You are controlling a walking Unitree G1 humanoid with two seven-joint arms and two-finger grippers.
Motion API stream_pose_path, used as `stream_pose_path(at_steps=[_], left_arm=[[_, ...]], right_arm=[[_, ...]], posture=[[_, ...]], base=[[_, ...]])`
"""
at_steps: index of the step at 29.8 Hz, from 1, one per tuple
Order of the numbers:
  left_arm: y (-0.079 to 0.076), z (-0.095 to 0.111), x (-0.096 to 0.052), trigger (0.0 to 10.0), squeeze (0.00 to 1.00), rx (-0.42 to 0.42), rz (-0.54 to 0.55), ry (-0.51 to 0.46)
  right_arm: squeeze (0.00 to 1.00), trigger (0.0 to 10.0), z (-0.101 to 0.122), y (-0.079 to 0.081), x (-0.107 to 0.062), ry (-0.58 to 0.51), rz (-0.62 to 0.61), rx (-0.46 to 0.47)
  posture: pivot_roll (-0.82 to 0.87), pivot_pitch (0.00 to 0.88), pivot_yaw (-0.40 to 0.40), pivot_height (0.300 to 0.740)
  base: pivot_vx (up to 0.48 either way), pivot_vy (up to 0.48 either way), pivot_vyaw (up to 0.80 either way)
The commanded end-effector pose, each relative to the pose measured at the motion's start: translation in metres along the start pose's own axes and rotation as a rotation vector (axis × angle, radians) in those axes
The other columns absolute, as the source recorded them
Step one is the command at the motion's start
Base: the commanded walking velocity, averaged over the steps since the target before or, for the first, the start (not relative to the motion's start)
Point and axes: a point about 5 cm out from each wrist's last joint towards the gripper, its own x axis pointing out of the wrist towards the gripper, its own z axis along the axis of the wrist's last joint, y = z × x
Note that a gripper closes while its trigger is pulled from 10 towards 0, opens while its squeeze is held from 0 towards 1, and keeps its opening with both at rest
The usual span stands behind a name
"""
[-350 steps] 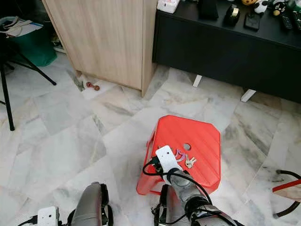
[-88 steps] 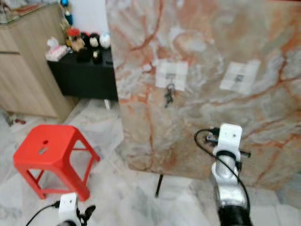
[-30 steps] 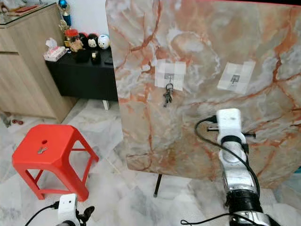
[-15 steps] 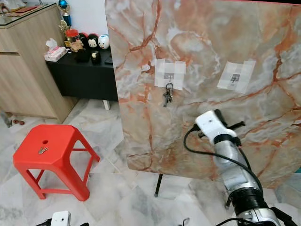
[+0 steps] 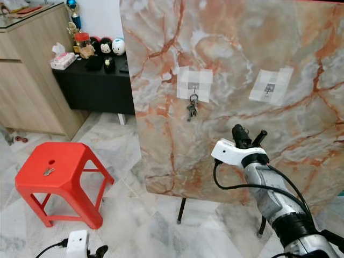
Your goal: Hang keys on a hook
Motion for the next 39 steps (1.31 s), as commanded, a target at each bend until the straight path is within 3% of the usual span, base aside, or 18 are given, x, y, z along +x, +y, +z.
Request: stream_pose_path(at_steps=[1, 3, 4, 6, 15, 20, 24, 31, 39], left_arm=[[-0.001, 0.003, 0.002, 10.0, 0.0, 0.003, 0.004, 0.021], [-0.002, 0.005, 0.003, 10.0, 0.0, 0.004, 0.005, 0.018], [0.0, 0.008, 0.004, 10.0, 0.0, 0.003, 0.008, 0.013], [0.007, 0.012, 0.004, 10.0, 0.0, 0.0, 0.016, 0.008], [0.01, 0.018, 0.005, 10.0, 0.0, 0.002, 0.012, -0.01], [0.003, 0.022, 0.007, 10.0, 0.0, 0.003, 0.0, -0.021], [-0.002, 0.022, 0.007, 10.0, 0.0, 0.002, -0.007, -0.021], [-0.009, 0.026, 0.009, 10.0, 0.0, 0.002, -0.014, -0.024], [0.002, 0.016, 0.005, 10.0, 0.0, 0.001, -0.006, -0.02]], right_arm=[[0.0, 10.0, -0.001, -0.017, 0.005, 0.061, -0.09, 0.266], [0.0, 10.0, -0.002, -0.02, 0.006, 0.072, -0.104, 0.304], [0.0, 10.0, 0.0, -0.022, 0.006, 0.043, -0.105, 0.193], [0.0, 10.0, 0.002, -0.023, 0.006, 0.019, -0.1, 0.129], [0.0, 10.0, 0.003, -0.03, 0.009, 0.023, -0.122, 0.138], [0.0, 10.0, -0.008, -0.037, 0.008, 0.09, -0.168, 0.243], [0.0, 10.0, -0.007, -0.036, 0.006, 0.074, -0.156, 0.199], [0.0, 10.0, -0.006, -0.035, 0.005, 0.075, -0.15, 0.2], [0.0, 10.0, -0.007, -0.033, 0.004, 0.084, -0.145, 0.215]], posture=[[-0.01, 0.0, -0.011, 0.74], [-0.01, 0.0, -0.011, 0.74], [-0.01, 0.0, -0.011, 0.74], [-0.01, 0.0, -0.01, 0.74], [-0.02, 0.0, -0.009, 0.74], [-0.02, 0.0, -0.009, 0.74], [-0.02, 0.0, -0.009, 0.74], [-0.02, 0.0, -0.006, 0.74], [-0.02, 0.0, -0.004, 0.74]], base=[[0.0, 0.0, 0.0], [0.0, 0.0, 0.0], [0.0, 0.0, 0.0], [0.0, 0.0, 0.0], [0.0, 0.0, 0.0], [0.0, 0.0, 0.0], [0.0, 0.0, 0.0], [0.0, 0.0, 0.0], [0.0, 0.0, 0.0]])
